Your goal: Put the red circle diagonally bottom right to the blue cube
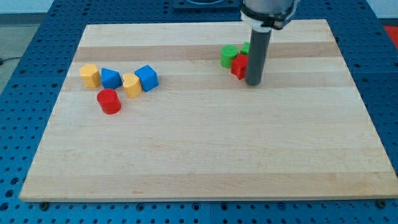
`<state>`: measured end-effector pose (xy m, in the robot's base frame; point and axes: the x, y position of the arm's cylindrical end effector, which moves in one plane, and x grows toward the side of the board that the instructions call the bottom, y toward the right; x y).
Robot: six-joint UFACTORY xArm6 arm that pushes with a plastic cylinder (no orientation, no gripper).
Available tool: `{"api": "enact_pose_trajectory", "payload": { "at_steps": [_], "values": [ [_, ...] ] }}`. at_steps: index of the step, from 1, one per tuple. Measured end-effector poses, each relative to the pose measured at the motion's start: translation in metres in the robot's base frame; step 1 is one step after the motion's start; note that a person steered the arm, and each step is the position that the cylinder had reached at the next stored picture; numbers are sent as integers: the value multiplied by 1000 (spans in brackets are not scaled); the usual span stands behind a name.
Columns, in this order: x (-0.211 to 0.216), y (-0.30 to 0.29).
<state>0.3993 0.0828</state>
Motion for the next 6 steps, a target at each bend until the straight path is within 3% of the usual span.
{"api": "enact_pose_trajectory", "payload": {
  "at_steps": [1, 3, 4, 5, 6],
  "values": [
    [39, -81],
    [116, -311],
    [75, -362],
    [36, -362],
    [38, -318]
  ]
}}
